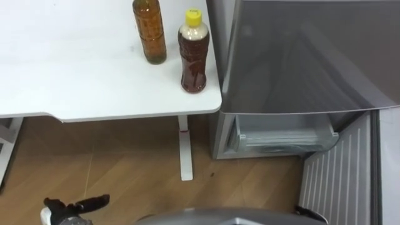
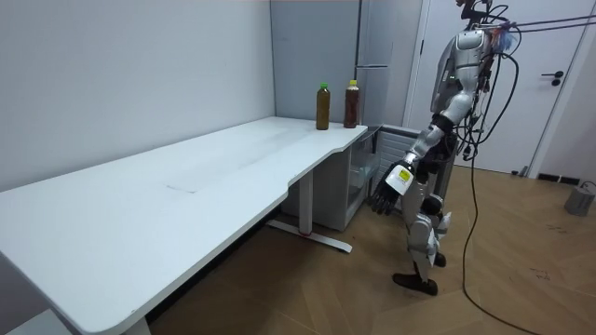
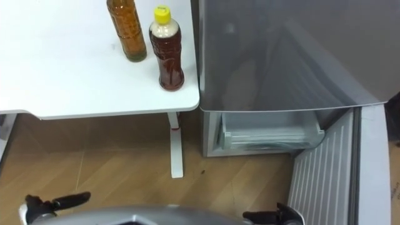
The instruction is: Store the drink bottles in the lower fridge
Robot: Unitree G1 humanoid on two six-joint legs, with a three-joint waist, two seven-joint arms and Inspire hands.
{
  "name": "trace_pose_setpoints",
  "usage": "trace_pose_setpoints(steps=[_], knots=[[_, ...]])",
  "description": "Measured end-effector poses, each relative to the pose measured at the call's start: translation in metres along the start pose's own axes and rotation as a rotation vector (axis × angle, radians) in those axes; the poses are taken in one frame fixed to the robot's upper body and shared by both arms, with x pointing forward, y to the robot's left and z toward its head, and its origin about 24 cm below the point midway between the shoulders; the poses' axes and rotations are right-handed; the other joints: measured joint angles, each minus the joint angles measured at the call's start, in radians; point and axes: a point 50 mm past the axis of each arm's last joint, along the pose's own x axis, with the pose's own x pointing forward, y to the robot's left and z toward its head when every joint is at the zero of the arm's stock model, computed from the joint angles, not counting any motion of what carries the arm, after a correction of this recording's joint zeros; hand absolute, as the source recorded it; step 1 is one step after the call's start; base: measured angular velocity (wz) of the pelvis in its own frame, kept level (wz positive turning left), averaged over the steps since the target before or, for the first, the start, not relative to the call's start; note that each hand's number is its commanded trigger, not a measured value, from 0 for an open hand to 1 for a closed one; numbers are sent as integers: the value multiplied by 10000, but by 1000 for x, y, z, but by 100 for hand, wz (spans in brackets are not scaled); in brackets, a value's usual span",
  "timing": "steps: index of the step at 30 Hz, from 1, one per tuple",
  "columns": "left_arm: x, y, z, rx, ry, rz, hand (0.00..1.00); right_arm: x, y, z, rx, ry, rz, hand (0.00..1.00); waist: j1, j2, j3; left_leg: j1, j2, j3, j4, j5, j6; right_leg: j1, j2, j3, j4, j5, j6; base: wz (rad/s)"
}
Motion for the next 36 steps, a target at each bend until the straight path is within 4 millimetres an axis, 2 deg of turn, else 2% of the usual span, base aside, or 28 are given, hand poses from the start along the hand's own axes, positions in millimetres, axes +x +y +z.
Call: trace_pose_setpoints(steps=[1, 3, 6, 13, 16, 21, 27, 36], knots=[[-1, -1, 4, -242, -137, 101, 0, 0, 0, 0, -8, -11, -2, 0, -9, 16, -11, 10, 0, -2, -2, 0, 0, 13, 0, -8, 3, 0, 0, 0], [-4, -3, 31, -1031, -1234, 374, 0, -1, -1, -3, -18, -12, -16, 0, -5, -49, -26, -5, 1, -90, -2, 0, 0, 15, 9, -18, 18, 0, 0, 4], [-8, -5, 60, -1899, -2600, 685, 0, -1, -3, -3, -219, -124, -81, 0, -32, -61, -25, -48, 2, -101, -15, -1, 0, 17, 10, -4, 35, 3, -4, 0], [-26, -7, 104, -3172, -4582, 883, 0, -2, -5, -7, -691, -134, -179, 0, -13, -43, -15, -62, 2, -236, -1, 0, 0, -67, 17, -87, 172, 4, -5, 3], [-37, -8, 122, -3679, -5363, 627, 0, -2, -7, -9, -733, -54, -264, 0, -13, 30, -9, -89, 3, -237, 13, 0, 1, -91, 21, -100, 168, 3, -5, 0], [-71, -1, 169, -4719, -7964, 323, 0, -2, -8, -14, -1140, 197, -252, 0, -77, 75, 35, -91, 2, -232, -13, 7, 1, -117, 24, -74, 167, 3, -5, -1], [-100, 0, 196, -4777, -9963, -201, 0, -2, -7, -13, -1429, 258, -23, 0, -137, 132, 51, -97, -5, -248, -65, 8, -2, -166, 32, -12, 134, -35, -32, -2], [-130, 7, 220, -5434, -11491, -1120, 0, -1, -7, -12, -1884, 249, 12, 0, -366, 131, 80, -65, -25, -345, 33, 13, -4, -150, 27, -1, 140, -41, -27, 1]])
